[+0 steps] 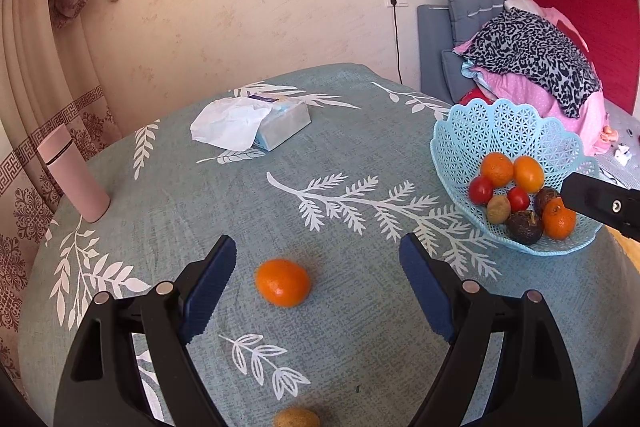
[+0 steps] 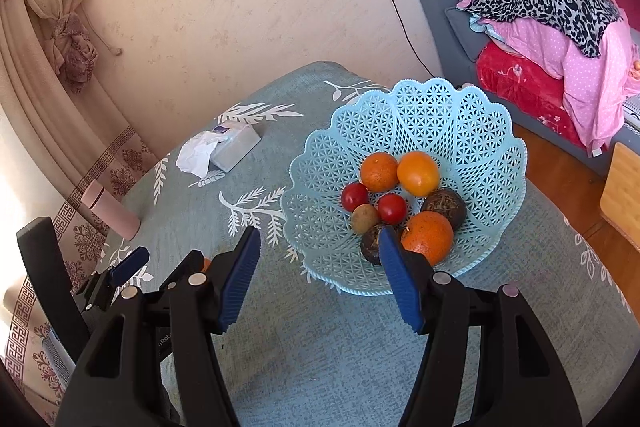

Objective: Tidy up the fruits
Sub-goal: 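Move both grippers back from the basket toward the last orange, then grasp the last orange on the cloth with the left gripper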

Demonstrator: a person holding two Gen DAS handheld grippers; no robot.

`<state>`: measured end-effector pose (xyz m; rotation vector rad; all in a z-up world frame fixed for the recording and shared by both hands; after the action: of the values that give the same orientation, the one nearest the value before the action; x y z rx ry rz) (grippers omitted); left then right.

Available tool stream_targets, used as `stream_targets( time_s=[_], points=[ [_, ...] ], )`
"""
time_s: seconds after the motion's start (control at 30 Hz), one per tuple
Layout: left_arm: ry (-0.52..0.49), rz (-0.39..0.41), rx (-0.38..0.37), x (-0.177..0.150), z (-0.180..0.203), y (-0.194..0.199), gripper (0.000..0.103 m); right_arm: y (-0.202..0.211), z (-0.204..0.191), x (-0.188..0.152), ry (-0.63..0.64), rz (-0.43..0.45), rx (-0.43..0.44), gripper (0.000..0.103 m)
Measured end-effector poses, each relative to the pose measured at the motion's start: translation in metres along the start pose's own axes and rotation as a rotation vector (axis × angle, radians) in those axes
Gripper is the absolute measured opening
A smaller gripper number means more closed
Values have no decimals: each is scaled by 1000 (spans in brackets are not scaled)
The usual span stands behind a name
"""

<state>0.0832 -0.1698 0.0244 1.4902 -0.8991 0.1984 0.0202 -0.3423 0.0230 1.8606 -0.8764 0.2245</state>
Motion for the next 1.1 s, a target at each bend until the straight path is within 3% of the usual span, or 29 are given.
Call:
stream_targets(
  time_s=[0.43, 0.7, 0.9, 1.0, 1.1],
  points=[
    [57, -70, 16, -4, -25, -26, 83, -26, -32, -20, 165, -75, -31, 65],
    [198, -218, -118, -15, -55, -59, 83, -41, -42, -33, 218, -125, -32, 70],
    [258, -260, -182, -16, -69, -71, 82, -50, -44, -40, 235, -157, -32, 70],
    [240, -268, -216, -14, -62, -72, 74, -54, -46, -44, 245, -171, -32, 70],
    [210, -283, -235, -14, -52, -76, 59, -56, -50, -48, 256, -179, -28, 70]
  ],
)
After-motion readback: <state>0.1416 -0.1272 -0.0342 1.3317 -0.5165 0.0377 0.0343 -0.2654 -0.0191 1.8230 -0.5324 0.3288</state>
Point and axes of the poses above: each gripper's, at about its wrist camera, not at the fingertips, and y roughly against the way its jaws point, z to its right, x to its top, the point moved 7 cm from there along -y, roughly the way its jaws point, and after that the axes turned 14 degrees about -z, right-handed, at the moved point
